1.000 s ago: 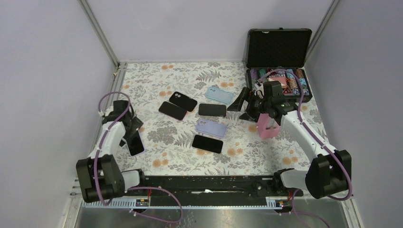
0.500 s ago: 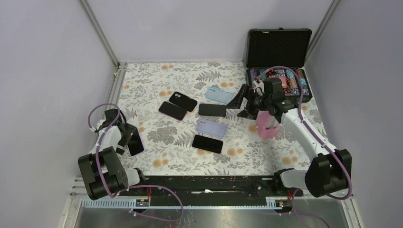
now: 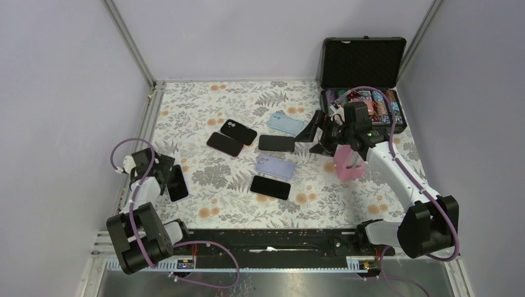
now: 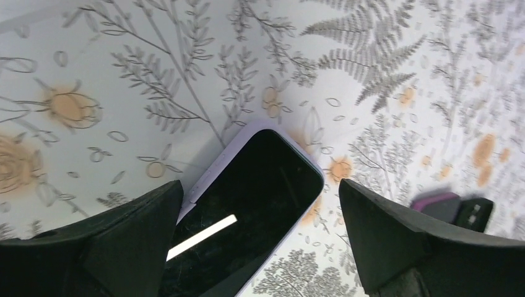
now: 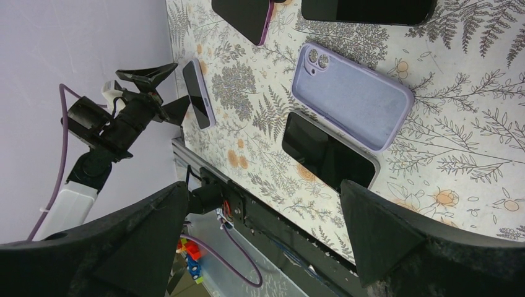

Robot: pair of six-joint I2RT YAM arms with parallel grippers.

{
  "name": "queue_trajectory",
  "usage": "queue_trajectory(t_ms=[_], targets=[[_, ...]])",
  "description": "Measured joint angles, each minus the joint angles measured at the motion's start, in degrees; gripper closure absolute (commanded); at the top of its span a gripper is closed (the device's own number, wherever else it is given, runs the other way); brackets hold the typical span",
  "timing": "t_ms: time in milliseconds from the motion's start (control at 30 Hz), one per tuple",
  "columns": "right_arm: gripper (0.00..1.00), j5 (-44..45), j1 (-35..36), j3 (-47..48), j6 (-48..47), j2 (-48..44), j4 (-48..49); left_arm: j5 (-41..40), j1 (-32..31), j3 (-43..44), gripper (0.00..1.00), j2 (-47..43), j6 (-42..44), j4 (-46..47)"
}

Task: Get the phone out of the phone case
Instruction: Move the phone to the center of the board, then pick up the phone at the center of the board.

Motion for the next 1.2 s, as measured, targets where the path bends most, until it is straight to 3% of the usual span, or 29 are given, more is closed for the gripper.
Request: queue_trajectory(t_ms=[167, 400, 700, 1067, 1200], targets=[[0.0, 0.07, 0.0, 0.02, 0.0, -0.17, 0.0, 5.55, 0.15, -2.93, 0.02, -1.62, -0.37, 5.99], [0.0, 0.09, 0.0, -0.11, 0.61, -0.2, 0.42, 8.17, -0.66, -1.29, 0.01, 0.52, 1.03, 4.52], [0.0, 0.0, 0.0, -3.45, 2.54, -0.74, 2.64, 1.84, -13.22, 6.16, 0.01, 7.45, 5.77, -2.86], [0.02, 0.0, 0.0, -4.11, 3.82, -2.27, 3.93, -5.95, -21.59, 13.14, 0.02, 14.53, 8.35, -12.85], [0.02, 0.0, 0.0, -4.17, 3.98, -2.4, 4.28, -7.45, -22.18, 15.87, 0.17, 17.75, 8.59, -15.74]])
